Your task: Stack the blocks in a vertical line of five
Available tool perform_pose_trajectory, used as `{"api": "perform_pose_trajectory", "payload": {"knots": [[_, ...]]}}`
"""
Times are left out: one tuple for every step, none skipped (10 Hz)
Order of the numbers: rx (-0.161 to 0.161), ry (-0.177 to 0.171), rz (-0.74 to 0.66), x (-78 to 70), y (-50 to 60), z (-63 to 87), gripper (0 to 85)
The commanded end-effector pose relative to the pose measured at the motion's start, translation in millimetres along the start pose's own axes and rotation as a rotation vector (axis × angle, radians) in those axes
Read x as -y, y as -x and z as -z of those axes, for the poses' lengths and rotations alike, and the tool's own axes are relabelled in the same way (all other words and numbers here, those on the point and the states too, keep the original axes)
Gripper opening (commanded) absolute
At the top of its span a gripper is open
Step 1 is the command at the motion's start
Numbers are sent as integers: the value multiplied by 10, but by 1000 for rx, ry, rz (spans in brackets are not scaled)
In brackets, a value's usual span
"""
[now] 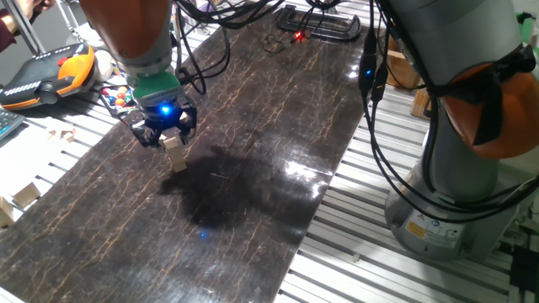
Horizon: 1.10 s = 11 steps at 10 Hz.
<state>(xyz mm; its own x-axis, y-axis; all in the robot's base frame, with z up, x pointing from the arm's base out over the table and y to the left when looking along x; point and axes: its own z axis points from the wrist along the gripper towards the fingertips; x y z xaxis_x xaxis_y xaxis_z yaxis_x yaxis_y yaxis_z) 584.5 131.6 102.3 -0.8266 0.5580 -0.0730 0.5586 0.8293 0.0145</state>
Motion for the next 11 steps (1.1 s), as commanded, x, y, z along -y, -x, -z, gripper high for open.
{"api": "perform_pose_trajectory", "payload": {"knots": [[-3,-2,-2,-2,6,29,550],[-6,-4,-3,0,29,73,550],[-10,-5,4,12,63,112,547],[-15,-6,13,26,104,146,540],[-15,-6,27,41,147,164,537],[-15,-6,39,53,198,165,530],[-16,-5,50,62,231,146,530],[-17,-4,56,66,253,117,530],[-16,1,62,62,275,81,530],[-17,9,66,54,314,34,527],[-16,13,72,53,351,-9,523]]}}
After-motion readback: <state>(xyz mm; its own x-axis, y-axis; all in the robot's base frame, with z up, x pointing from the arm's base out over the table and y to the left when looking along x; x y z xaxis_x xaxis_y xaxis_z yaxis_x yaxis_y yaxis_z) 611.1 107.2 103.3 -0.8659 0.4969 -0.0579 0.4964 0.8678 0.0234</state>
